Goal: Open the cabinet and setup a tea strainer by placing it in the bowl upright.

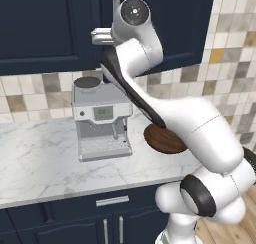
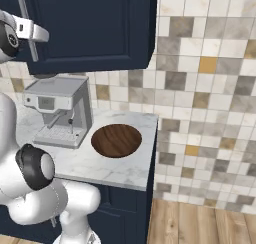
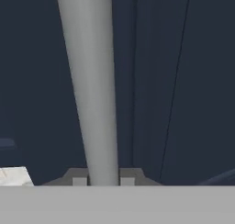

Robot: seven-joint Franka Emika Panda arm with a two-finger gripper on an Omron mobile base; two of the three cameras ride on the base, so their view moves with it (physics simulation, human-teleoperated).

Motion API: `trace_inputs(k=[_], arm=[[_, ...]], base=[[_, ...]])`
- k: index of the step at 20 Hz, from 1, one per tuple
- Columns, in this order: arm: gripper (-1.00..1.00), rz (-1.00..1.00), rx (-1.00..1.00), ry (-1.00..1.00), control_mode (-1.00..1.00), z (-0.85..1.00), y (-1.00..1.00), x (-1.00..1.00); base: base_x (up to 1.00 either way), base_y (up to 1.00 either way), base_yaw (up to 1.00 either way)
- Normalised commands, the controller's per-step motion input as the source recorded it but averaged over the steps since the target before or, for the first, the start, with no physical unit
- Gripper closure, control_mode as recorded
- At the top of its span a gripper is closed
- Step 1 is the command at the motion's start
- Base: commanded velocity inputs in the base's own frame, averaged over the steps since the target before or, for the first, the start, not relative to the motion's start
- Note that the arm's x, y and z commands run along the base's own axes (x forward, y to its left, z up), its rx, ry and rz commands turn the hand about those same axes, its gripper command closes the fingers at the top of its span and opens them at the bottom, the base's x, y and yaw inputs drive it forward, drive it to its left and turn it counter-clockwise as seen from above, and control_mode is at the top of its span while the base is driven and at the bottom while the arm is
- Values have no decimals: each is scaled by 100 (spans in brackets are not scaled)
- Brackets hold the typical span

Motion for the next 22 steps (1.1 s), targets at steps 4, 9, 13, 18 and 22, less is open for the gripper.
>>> trace_inputs(k=[4, 9, 13, 18, 22], arm=[[100, 32, 14, -3, -100, 0, -54, -100], [100, 39, 11, 0, -100, 14, -52, -100], [100, 41, 12, 0, -100, 29, -61, -100], [100, 38, 16, 0, -100, 36, -71, -100], [100, 36, 13, 0, -100, 7, -66, -100]], base=[[0, 0, 0], [0, 0, 0], [0, 0, 0], [0, 0, 0], [0, 0, 0]])
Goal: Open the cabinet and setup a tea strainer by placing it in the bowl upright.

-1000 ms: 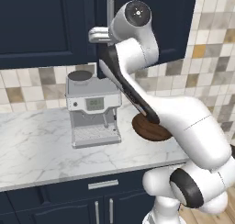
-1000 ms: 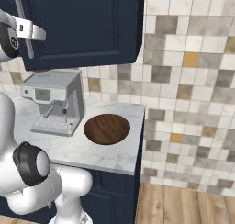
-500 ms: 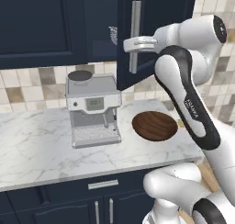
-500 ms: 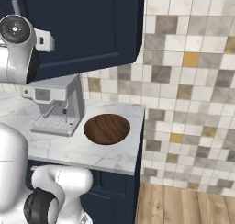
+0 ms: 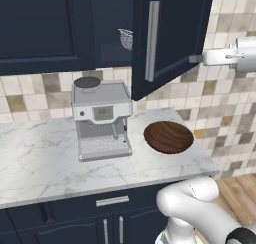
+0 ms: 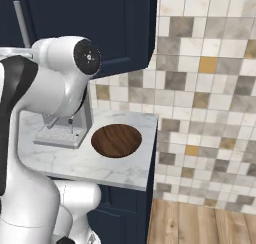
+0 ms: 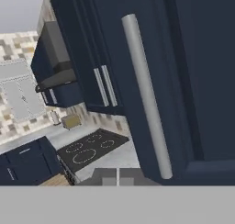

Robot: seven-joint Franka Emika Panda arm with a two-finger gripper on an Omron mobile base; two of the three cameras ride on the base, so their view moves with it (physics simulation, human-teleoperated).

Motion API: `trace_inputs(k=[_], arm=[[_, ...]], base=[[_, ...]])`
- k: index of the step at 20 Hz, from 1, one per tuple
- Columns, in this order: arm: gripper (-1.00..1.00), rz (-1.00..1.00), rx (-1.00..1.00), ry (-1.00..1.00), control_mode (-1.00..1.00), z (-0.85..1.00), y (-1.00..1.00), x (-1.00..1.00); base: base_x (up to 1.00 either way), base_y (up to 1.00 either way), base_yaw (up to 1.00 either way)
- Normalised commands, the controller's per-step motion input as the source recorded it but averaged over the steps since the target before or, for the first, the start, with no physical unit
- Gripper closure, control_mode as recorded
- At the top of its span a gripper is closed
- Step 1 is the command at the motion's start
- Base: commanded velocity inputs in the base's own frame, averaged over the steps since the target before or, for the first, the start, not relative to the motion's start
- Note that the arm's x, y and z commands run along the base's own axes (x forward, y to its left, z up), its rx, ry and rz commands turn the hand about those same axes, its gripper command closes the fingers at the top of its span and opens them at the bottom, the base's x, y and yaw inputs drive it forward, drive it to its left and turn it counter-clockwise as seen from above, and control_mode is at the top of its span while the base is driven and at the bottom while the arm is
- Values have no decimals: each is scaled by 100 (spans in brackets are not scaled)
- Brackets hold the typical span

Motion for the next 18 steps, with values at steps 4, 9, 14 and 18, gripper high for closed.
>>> trace_inputs(k=[4, 9, 14, 18], arm=[[100, 2, 0, 0, -100, 0, -3, -59], [100, -7, -9, 0, -100, 11, 24, -53], [-100, -21, -19, 0, -100, 15, 63, -41], [-100, -26, -23, 1, -100, 21, 70, -46]], base=[[0, 0, 0], [0, 0, 0], [0, 0, 0], [0, 0, 0]])
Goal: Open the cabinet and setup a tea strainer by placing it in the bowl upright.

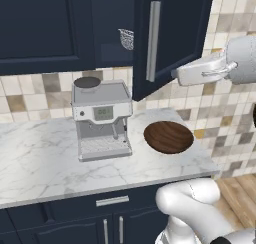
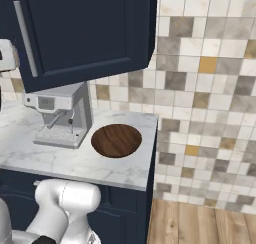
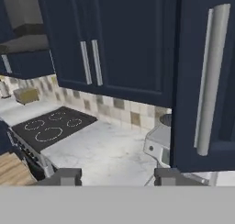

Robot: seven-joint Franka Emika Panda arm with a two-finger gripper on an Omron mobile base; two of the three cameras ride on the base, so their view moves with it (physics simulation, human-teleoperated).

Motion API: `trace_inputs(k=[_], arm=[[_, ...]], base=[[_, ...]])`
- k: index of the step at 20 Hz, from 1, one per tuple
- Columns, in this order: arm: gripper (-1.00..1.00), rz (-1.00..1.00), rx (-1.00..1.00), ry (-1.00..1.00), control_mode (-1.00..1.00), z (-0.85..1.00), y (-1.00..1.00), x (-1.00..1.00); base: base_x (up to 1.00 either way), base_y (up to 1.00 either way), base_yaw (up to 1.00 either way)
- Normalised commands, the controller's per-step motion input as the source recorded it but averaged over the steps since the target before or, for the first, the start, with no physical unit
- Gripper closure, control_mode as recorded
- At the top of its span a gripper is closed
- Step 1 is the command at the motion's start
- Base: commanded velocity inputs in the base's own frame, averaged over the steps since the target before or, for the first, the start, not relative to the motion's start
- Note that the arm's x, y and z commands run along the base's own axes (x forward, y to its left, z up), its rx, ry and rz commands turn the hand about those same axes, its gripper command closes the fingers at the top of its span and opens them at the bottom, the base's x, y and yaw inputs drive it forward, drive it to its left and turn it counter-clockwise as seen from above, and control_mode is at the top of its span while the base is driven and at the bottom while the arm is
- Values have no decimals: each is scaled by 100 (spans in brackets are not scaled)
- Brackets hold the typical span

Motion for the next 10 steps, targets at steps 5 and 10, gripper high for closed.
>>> trace_inputs(k=[5, 10], arm=[[-100, -24, -37, 11, -100, 7, 59, -13], [-100, -17, -59, 10, -100, -1, 70, 3]], base=[[0, 0, 0], [0, 0, 0]])
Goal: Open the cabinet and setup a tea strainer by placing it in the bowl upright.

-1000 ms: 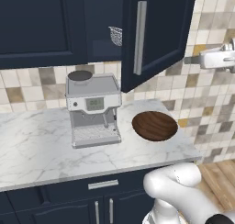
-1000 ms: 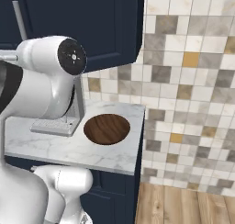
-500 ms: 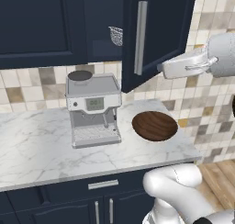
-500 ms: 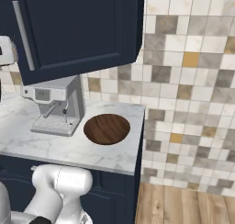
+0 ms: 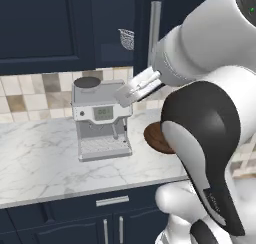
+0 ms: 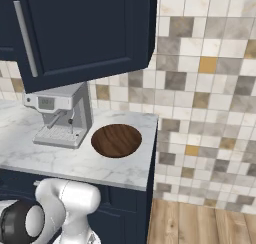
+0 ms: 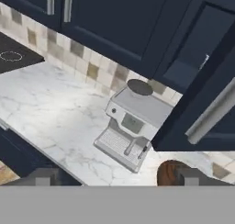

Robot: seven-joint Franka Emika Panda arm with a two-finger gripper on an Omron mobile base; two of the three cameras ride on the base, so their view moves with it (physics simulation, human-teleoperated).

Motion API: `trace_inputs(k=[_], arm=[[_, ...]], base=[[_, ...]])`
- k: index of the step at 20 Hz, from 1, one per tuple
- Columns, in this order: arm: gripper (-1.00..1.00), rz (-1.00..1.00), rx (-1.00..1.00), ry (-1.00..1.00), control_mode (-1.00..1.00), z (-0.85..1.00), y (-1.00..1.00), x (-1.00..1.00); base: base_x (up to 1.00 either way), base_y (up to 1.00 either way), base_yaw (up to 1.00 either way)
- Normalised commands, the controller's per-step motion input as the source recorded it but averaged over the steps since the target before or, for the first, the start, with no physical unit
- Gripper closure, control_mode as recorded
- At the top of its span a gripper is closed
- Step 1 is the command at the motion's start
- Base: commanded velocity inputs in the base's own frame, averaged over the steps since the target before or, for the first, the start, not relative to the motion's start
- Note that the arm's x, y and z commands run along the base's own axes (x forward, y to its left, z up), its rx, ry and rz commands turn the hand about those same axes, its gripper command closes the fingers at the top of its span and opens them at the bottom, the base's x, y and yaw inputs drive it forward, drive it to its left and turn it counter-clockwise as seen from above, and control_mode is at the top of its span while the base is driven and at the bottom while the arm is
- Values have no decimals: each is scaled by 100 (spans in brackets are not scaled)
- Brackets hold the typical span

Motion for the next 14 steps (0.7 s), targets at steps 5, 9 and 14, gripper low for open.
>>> trace_inputs(k=[5, 9, 14], arm=[[-100, -11, -65, 20, -100, -1, 65, 38], [-100, 0, -56, 39, -100, -44, 22, 75], [-100, 0, -27, 27, -100, -72, -5, 40]], base=[[0, 0, 0], [0, 0, 0], [0, 0, 0]])
